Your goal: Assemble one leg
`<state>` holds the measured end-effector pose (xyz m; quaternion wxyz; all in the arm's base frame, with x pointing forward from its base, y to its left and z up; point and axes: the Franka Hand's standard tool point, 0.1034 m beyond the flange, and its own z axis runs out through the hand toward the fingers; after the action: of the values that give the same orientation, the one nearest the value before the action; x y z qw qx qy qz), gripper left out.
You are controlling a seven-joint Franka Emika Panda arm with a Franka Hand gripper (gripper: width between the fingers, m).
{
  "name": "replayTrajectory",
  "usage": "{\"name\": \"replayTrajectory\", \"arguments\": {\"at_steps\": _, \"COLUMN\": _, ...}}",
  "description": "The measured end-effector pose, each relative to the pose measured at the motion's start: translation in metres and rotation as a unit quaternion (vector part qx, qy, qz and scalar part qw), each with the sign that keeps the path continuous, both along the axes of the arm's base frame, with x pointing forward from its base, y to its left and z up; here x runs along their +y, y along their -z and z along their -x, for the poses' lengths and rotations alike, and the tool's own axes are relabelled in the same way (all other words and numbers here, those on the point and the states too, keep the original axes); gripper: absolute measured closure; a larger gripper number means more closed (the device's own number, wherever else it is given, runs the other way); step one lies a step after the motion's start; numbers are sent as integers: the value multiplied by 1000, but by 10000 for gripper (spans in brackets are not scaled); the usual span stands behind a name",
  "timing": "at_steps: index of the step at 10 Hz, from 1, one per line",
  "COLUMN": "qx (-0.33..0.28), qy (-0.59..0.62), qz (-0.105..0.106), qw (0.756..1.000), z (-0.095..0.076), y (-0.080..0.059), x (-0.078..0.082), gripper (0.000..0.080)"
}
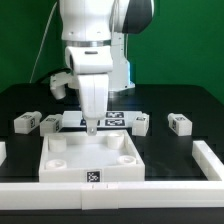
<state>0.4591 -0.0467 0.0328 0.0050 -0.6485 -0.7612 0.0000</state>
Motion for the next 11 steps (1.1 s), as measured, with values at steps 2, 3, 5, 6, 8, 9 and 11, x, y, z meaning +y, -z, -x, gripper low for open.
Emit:
{"name": "replayTrajectory", "arguments": {"at_steps": 2, "qx": 12, "qy": 4, "qz": -4, "qw": 1000, "z": 5, "y": 13, "x": 8, "gripper": 150}}
{"name": "replayTrajectory", "arguments": {"at_steps": 3, "qx": 15, "qy": 4, "qz": -5, "qw": 1000, "z": 4, "y": 17, "x": 9, "gripper": 150}}
{"name": "replayTrajectory", "arguments": {"at_steps": 5, "qx": 15, "qy": 6, "qz": -5, "qw": 1000, "z": 4, "y": 17, "x": 9, "gripper": 150}}
{"name": "replayTrajectory", "arguments": {"at_steps": 6, "qx": 20, "qy": 12, "qz": -5, "qw": 1000, "z": 5, "y": 20, "x": 9, "gripper": 150}}
{"name": "replayTrajectory", "arguments": {"at_steps": 8, "qx": 25, "qy": 22, "qz": -5, "qw": 999, "z": 6, "y": 21, "x": 10, "gripper": 150}}
{"name": "replayTrajectory", "arguments": {"at_steps": 9, "qx": 25, "qy": 23, "qz": -5, "qw": 999, "z": 6, "y": 21, "x": 9, "gripper": 280}}
{"name": "replayTrajectory", "arguments": {"at_steps": 11, "qx": 25, "qy": 24, "qz": -5, "qw": 999, "z": 6, "y": 21, "x": 8, "gripper": 418}}
